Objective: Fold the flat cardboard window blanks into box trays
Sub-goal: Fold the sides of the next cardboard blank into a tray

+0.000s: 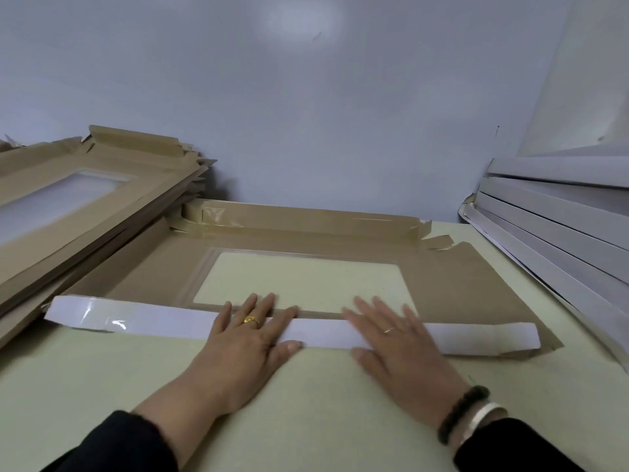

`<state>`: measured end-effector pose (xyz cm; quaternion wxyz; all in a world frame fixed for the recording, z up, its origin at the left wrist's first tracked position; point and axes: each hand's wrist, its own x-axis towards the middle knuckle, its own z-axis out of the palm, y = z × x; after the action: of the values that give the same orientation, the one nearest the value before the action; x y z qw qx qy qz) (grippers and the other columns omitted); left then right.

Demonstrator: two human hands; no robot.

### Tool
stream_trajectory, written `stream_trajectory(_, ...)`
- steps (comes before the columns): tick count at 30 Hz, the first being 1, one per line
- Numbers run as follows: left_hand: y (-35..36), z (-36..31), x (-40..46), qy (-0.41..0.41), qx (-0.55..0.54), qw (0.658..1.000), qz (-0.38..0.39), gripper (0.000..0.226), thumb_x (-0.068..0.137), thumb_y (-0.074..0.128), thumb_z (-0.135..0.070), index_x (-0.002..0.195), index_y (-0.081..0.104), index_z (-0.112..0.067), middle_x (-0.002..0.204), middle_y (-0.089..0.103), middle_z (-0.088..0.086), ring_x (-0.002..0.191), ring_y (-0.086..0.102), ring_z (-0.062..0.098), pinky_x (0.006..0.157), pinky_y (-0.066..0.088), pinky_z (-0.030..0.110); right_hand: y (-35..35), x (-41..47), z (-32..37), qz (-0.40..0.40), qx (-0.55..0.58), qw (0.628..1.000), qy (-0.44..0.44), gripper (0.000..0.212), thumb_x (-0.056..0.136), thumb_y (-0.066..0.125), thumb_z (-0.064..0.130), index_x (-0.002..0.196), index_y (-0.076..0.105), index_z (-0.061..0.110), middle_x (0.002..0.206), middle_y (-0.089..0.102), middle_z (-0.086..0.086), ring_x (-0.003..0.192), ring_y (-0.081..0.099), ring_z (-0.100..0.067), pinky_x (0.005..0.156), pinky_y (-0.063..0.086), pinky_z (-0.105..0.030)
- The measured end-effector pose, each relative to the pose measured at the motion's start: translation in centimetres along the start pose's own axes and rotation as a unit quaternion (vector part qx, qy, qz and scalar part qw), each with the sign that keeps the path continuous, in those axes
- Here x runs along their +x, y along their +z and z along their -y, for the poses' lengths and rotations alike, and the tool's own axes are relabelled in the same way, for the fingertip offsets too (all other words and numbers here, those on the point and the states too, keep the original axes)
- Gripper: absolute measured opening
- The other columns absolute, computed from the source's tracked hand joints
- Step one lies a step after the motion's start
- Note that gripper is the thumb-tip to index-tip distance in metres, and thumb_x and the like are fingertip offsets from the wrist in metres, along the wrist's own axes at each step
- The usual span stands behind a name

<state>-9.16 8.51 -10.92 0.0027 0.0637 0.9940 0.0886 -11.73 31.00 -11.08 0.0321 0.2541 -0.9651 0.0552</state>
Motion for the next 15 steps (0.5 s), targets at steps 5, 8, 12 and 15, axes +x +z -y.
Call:
stream_trajectory(5,-0.2,1.2,0.0,-0.030,-0.008,0.999,0.033,0.054,0.092,0.013,-0.059,0.144,0.000,-0.048,0.154,-0.011,-0.019,0.142,-0.015,0.007,0.113,-0.010,0.035,0.6,0.6,0.6,0.041,0.042,0.998,-0.004,0.054,0.096,0.018,0.053,0.145,0.002,0.040,0.153,-0.008,0.020,0.140,-0.012,-0.002,0.113,-0.012,-0.030)
stream_trajectory(8,-0.8,4.1,-0.2,-0.100,-0.005,0.995,0.020,0.054,0.093,0.011,-0.058,0.144,0.000,-0.045,0.153,-0.009,-0.022,0.142,-0.010,0.008,0.114,-0.005,0.036,0.2,0.0,-2.9,0.048,0.035,0.996,0.074,0.051,0.096,0.018,0.052,0.144,0.004,0.044,0.153,-0.006,0.021,0.141,-0.008,-0.003,0.112,-0.007,-0.028)
stream_trajectory(12,-1.7,8.5,-1.0,-0.189,0.008,0.982,0.009,0.051,0.095,0.011,-0.055,0.143,0.000,-0.045,0.155,-0.005,-0.018,0.143,-0.003,0.012,0.114,0.001,0.036,0.0,-1.2,-6.8,0.038,0.035,0.987,0.151,0.049,0.096,0.017,0.051,0.144,0.010,0.042,0.154,-0.001,0.017,0.141,-0.005,-0.003,0.111,-0.003,-0.024)
stream_trajectory(15,-2.0,10.4,-1.4,-0.228,-0.012,0.974,0.006,0.051,0.094,0.014,-0.056,0.143,0.002,-0.046,0.155,-0.002,-0.015,0.144,-0.001,0.016,0.114,0.004,0.035,0.1,-1.3,-7.9,0.025,0.052,0.984,0.168,0.052,0.096,0.021,0.050,0.145,0.013,0.036,0.155,0.003,0.013,0.142,-0.002,-0.005,0.114,0.004,-0.025)
